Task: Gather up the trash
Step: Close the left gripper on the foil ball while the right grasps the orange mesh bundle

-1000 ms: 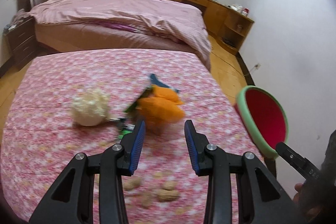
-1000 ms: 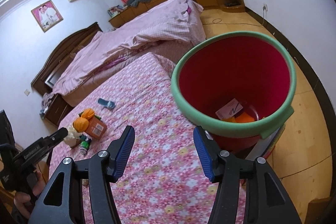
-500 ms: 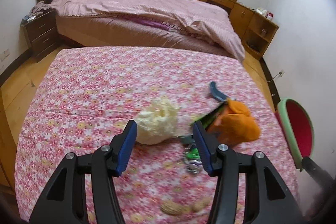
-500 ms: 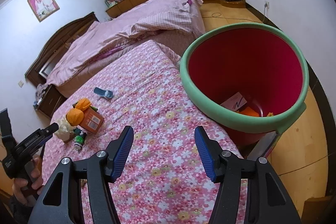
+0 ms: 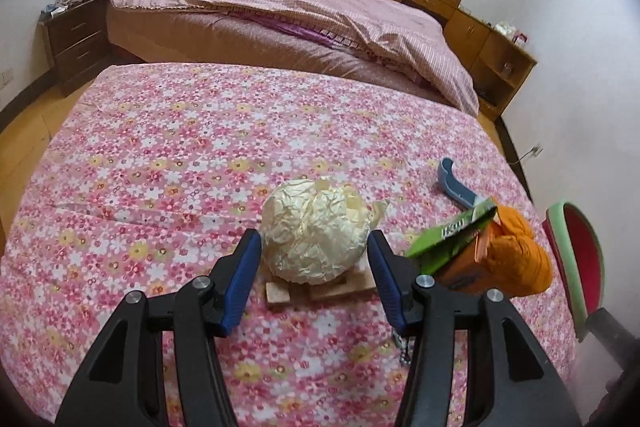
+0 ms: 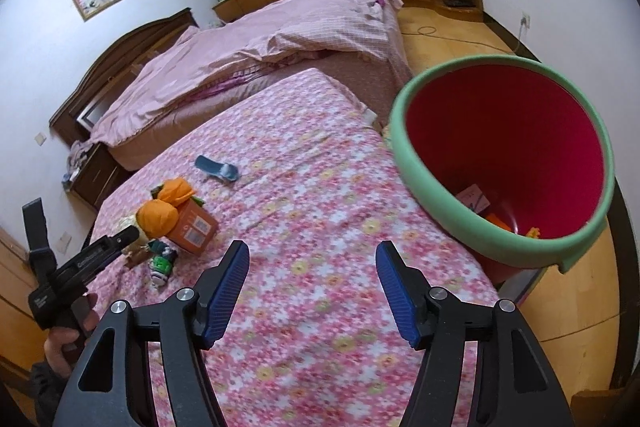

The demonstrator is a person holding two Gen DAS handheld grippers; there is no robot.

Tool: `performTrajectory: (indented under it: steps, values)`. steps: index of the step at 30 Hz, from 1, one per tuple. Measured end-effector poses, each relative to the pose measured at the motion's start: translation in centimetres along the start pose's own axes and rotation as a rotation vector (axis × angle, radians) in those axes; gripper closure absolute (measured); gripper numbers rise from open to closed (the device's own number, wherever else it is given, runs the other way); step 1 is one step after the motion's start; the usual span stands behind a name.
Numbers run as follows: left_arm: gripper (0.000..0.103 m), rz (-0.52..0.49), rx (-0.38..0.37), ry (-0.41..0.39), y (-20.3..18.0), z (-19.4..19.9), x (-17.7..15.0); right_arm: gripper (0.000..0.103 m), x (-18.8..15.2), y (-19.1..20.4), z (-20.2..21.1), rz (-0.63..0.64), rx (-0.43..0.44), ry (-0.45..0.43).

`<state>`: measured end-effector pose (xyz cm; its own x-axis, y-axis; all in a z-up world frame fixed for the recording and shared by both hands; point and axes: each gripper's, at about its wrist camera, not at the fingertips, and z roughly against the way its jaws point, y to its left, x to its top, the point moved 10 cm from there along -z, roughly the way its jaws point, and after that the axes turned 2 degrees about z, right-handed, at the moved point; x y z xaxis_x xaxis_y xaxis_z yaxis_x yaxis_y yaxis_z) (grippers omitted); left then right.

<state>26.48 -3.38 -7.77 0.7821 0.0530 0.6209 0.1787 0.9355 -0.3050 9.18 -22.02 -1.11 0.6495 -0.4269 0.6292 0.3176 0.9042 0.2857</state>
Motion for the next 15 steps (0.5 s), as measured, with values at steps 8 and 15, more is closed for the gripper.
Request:
performTrajectory:
  steps: [8, 15]
  values:
    - [0.064, 0.02, -0.056, -0.034, 0.5, 1.0, 0.3, 0.036, 1.0, 4.3, -1.2, 0.084, 0.025, -0.001]
    - [0.064, 0.071, -0.049, -0.083, 3.0, 3.0, 0.9, 0.036, 1.2, 8.7, -2.8, 0.158, 0.062, 0.009]
